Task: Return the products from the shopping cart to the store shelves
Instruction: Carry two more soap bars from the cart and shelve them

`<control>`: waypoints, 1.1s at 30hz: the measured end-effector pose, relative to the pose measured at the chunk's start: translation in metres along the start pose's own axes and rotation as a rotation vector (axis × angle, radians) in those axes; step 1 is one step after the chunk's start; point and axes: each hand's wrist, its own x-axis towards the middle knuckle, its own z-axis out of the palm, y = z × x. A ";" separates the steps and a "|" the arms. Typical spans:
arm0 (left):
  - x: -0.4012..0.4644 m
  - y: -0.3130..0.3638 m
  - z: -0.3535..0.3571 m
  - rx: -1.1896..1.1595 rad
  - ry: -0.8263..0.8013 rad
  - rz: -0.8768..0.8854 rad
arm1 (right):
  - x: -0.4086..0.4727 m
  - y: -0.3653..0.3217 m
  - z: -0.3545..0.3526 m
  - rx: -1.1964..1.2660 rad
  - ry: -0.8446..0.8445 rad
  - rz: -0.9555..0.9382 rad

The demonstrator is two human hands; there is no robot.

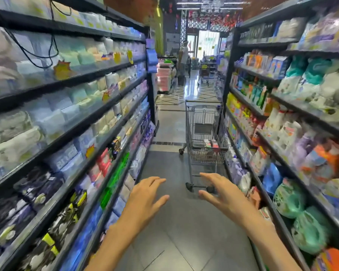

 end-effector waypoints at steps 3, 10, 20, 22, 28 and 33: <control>0.074 -0.020 0.006 0.018 -0.010 -0.006 | 0.073 0.037 -0.004 -0.002 -0.008 0.021; 0.230 -0.078 0.022 0.034 -0.042 -0.022 | 0.231 0.108 -0.005 -0.039 -0.030 0.029; 0.457 -0.205 0.082 -0.043 -0.070 0.017 | 0.465 0.197 0.044 -0.074 -0.050 0.100; 0.511 -0.231 0.087 -0.054 -0.092 0.044 | 0.514 0.210 0.045 -0.083 -0.052 0.135; 0.673 -0.279 0.113 -0.067 -0.176 0.152 | 0.637 0.261 0.040 -0.068 0.015 0.252; 0.803 -0.294 0.154 -0.114 -0.224 0.270 | 0.724 0.325 0.037 -0.120 0.035 0.330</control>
